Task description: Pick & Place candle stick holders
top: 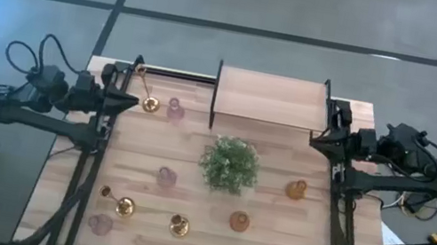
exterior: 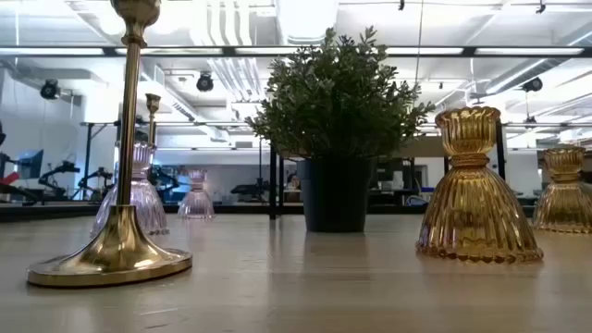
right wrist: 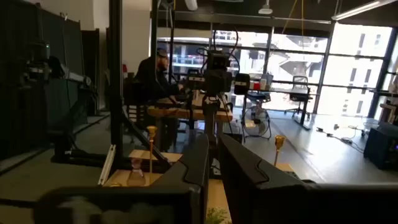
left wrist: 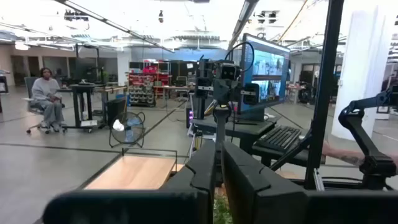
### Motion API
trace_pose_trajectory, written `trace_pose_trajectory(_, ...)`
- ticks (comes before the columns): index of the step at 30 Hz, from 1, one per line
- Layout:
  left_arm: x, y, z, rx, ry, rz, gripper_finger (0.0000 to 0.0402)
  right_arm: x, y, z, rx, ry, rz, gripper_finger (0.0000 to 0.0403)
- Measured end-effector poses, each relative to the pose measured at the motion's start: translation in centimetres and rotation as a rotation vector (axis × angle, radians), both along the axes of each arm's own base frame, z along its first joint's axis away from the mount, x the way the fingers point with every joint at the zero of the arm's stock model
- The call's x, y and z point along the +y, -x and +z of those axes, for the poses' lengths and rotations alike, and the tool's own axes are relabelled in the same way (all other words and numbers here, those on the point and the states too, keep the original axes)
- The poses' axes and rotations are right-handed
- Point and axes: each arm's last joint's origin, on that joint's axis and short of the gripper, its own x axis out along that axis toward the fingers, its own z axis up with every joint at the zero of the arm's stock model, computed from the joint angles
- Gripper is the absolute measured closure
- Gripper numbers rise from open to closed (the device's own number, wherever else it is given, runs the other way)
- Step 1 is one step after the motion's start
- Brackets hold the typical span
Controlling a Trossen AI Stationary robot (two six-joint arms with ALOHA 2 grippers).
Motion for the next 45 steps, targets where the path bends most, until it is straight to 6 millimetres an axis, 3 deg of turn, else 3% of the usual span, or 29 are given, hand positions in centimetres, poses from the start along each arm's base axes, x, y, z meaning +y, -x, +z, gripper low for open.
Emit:
trace_pose_trajectory(19, 0.0, 0.0, 0.0, 0.0, 0.0, 0.0, 0.0371, 0.0, 0.0, 0.0, -0.001, 0.012, -0.003, 0.0369)
trace_pose_trajectory(26, 0.0, 0.0, 0.0, 0.0, 0.0, 0.0, 0.0371, 0.0, -0.4, 0.1, -0.059, 0.457, -0.056, 0.0369)
trace_pose_trajectory(33, 0.0, 0.0, 0.0, 0.0, 0.0, 0.0, 0.0371, 0.1, -1.3, 0.4, -0.077, 0.294, -0.026, 0.0369)
trace_pose_trajectory(38, 0.0, 0.0, 0.0, 0.001, 0.0, -0.001, 0.0371, 0.5, -4.5, 0.4, -0.132, 0.34, 0.134, 0.0369)
trace_pose_trajectory(45, 0.0, 0.0, 0.0, 0.001, 0.0, -0.001, 0.0371, 0.6, -9.9, -3.0, 0.155, 0.138, 0.207, 0.0369)
